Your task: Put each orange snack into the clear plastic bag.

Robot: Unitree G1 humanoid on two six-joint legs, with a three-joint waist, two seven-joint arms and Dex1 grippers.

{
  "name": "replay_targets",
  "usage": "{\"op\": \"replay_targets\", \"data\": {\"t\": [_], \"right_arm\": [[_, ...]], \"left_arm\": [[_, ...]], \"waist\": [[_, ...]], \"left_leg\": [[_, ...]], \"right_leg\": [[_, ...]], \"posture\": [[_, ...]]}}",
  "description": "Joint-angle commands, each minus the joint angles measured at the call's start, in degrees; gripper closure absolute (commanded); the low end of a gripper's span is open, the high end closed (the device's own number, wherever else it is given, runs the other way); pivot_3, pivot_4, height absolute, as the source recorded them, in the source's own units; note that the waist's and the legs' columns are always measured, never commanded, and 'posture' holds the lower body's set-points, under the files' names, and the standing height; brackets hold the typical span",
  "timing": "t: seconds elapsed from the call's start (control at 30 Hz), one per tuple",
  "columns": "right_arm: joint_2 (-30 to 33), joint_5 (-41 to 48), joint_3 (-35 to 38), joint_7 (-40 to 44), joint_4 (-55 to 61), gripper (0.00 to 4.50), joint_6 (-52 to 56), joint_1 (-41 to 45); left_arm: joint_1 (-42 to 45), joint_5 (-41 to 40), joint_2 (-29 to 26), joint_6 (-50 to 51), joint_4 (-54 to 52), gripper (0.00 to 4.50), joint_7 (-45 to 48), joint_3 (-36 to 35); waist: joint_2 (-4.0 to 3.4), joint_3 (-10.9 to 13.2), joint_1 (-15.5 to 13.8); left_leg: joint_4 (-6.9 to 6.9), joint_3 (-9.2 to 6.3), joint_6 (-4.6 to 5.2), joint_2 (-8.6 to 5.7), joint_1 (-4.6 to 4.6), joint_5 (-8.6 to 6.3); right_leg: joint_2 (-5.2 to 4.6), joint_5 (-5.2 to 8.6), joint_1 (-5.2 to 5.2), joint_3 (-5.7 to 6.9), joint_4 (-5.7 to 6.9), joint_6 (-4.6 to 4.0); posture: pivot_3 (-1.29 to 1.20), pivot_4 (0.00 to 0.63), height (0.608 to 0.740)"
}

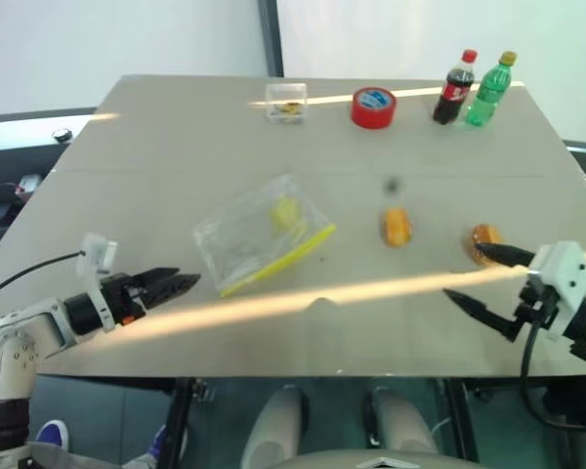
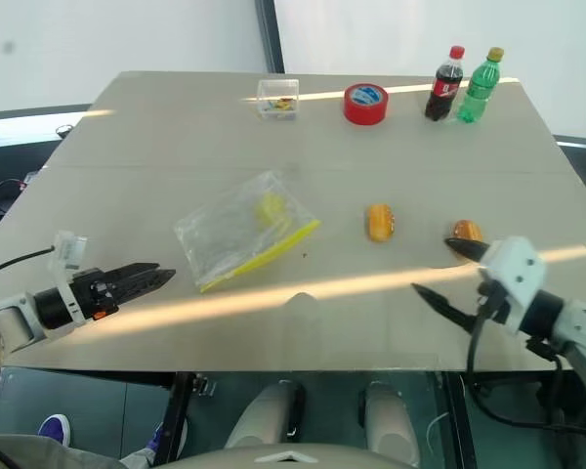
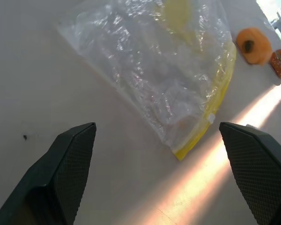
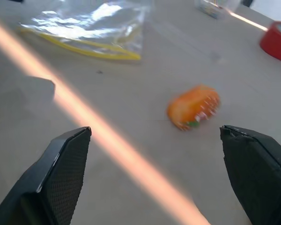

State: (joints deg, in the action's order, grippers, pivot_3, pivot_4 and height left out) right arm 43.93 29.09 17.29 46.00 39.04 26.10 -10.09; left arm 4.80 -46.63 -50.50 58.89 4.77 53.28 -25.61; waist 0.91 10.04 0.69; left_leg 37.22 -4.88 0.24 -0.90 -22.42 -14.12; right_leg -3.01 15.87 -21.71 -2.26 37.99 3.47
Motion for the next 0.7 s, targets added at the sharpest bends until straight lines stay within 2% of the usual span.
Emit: {"op": "replay_targets", "data": {"t": [0.03,0.23,0.43,0.6,0.7], "right_arm": [[-0.3,-1.2,-4.2,-0.8,1.9,0.0,-0.7,2.2],[-0.4,-2.4,-7.7,-1.4,2.1,0.0,-0.8,3.9],[-0.9,-3.6,-8.7,-3.1,2.9,0.0,-0.8,3.4],[-1.8,-4.8,-8.9,-5.1,4.5,0.0,-0.5,2.2],[-1.9,-5.4,-9.2,-5.7,5.0,0.0,-0.5,1.7]], "left_arm": [[4.1,-3.6,1.7,9.1,3.8,0.05,-4.4,-1.6],[12.4,-4.7,8.0,18.2,9.9,0.05,-10.5,0.2],[20.2,-6.2,13.6,24.8,16.4,0.05,-13.7,-1.5],[19.3,-12.4,14.1,29.4,16.2,0.05,-8.1,-5.7],[17.4,-11.2,14.5,27.7,16.2,0.05,-7.6,-4.3]], "waist": [[0.03,0.0,0.0],[-0.08,-0.1,-0.3],[-0.08,-0.2,-0.4],[-0.07,-0.2,0.2],[-0.05,-0.1,0.3]], "left_leg": [[0.0,0.0,0.0,-0.02,-0.01,0.0],[0.0,-0.08,0.0,-0.14,-0.01,0.0],[0.11,-0.15,0.0,-0.27,0.01,0.01],[0.1,-0.16,-0.01,-0.28,-0.08,0.01],[0.09,-0.12,-0.02,-0.25,-0.15,0.01]], "right_leg": [[-0.01,0.0,0.0,0.01,-0.01,0.0],[-0.1,-0.01,0.01,0.06,0.03,0.01],[-0.13,-0.02,0.05,0.09,0.1,0.02],[-0.13,-0.02,-0.03,0.08,0.1,0.02],[-0.12,-0.02,-0.15,0.02,0.12,0.02]], "posture": [[0.0,0.15,0.74],[0.0,0.15,0.74],[0.0,0.15,0.74],[0.0,0.15,0.74],[0.0,0.15,0.74]]}}
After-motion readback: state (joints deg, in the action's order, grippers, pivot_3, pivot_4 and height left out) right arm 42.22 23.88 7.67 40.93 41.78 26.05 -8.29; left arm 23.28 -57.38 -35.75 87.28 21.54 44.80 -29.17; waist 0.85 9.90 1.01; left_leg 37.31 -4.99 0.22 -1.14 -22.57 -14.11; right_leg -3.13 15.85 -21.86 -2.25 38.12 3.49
